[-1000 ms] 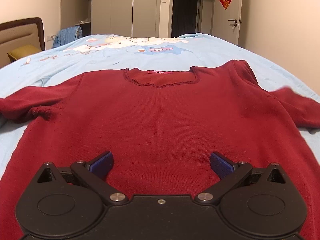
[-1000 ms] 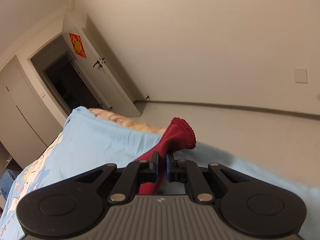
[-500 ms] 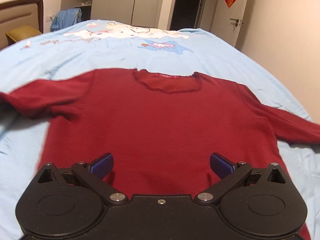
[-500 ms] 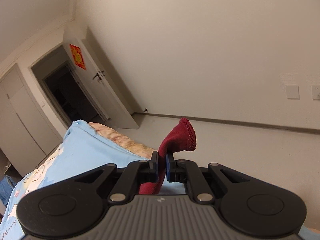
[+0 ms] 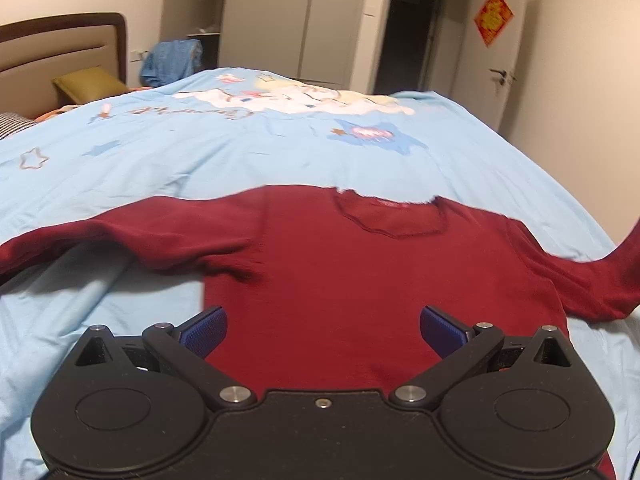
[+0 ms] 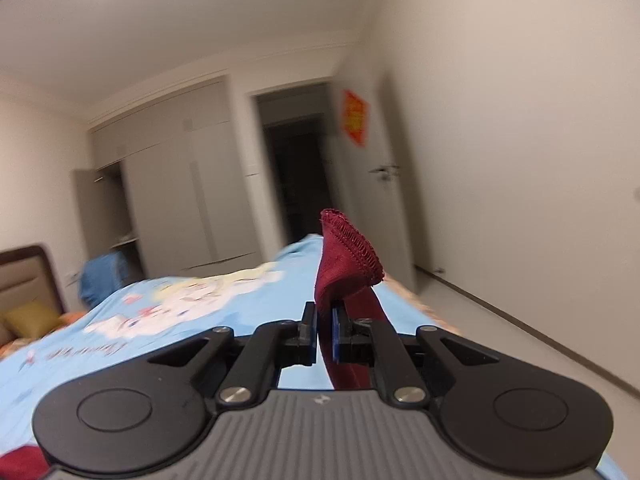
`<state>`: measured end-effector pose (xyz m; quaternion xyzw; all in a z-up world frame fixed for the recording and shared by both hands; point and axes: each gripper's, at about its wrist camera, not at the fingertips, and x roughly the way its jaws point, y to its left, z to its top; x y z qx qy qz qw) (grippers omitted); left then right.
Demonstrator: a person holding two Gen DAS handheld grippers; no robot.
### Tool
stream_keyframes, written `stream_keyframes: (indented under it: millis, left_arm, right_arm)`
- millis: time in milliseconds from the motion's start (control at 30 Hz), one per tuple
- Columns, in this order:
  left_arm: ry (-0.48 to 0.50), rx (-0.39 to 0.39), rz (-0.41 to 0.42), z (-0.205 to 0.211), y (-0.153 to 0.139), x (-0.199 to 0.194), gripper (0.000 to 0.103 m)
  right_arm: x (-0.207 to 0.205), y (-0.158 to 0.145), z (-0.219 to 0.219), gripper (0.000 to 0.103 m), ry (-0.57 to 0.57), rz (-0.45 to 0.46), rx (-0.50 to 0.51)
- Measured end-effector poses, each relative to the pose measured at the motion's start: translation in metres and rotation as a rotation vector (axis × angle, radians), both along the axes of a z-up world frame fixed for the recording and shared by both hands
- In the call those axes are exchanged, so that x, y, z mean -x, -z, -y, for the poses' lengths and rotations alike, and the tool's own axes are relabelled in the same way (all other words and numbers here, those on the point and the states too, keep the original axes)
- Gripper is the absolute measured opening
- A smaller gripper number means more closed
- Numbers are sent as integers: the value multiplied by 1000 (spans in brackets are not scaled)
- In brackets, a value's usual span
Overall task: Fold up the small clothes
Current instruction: 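Lift the sleeve cuff with the right tool and carry it across the sweater body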
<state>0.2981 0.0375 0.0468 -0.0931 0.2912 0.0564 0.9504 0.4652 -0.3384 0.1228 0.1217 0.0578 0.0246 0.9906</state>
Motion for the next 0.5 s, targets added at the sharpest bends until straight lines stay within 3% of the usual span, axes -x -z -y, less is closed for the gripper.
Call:
stream_keyframes:
  millis: [267, 500]
  left_arm:
    - [-83, 29, 26, -38, -5, 24, 102]
    - [-161, 38, 27, -70, -4, 42, 102]
  right_arm:
    - [0, -4, -144, 8, -240, 18, 205]
    - [16, 39, -248, 9, -410, -54, 375]
